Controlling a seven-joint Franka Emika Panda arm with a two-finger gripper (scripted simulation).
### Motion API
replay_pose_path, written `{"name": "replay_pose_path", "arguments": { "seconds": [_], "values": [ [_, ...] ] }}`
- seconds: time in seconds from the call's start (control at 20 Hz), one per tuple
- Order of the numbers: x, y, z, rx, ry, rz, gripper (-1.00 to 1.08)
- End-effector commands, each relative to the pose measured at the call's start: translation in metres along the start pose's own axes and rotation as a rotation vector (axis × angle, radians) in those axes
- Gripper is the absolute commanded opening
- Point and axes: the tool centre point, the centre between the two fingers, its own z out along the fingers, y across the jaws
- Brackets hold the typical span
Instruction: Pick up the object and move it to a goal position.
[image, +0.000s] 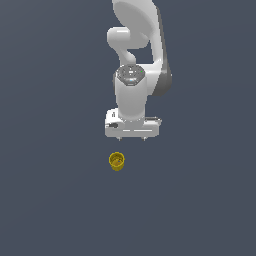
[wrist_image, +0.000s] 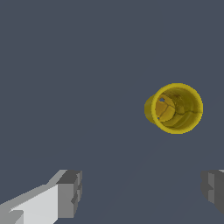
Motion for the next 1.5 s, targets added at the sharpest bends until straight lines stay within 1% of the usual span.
{"name": "replay_pose_path", "arguments": {
  "seconds": [0.0,0.15,0.5,0.9,1.2,1.45],
  "values": [
    [0.0,0.0,0.0,0.0,0.0,0.0,1.0],
    [0.0,0.0,-0.001,-0.005,0.002,-0.008,1.0],
    [-0.002,-0.003,-0.006,-0.031,0.011,-0.044,1.0],
    [0.0,-0.001,-0.004,-0.031,0.01,-0.062,1.0],
    [0.006,0.005,0.002,-0.034,0.008,-0.128,1.0],
    [0.014,0.014,0.009,-0.036,0.005,-0.217,1.0]
  ]
}}
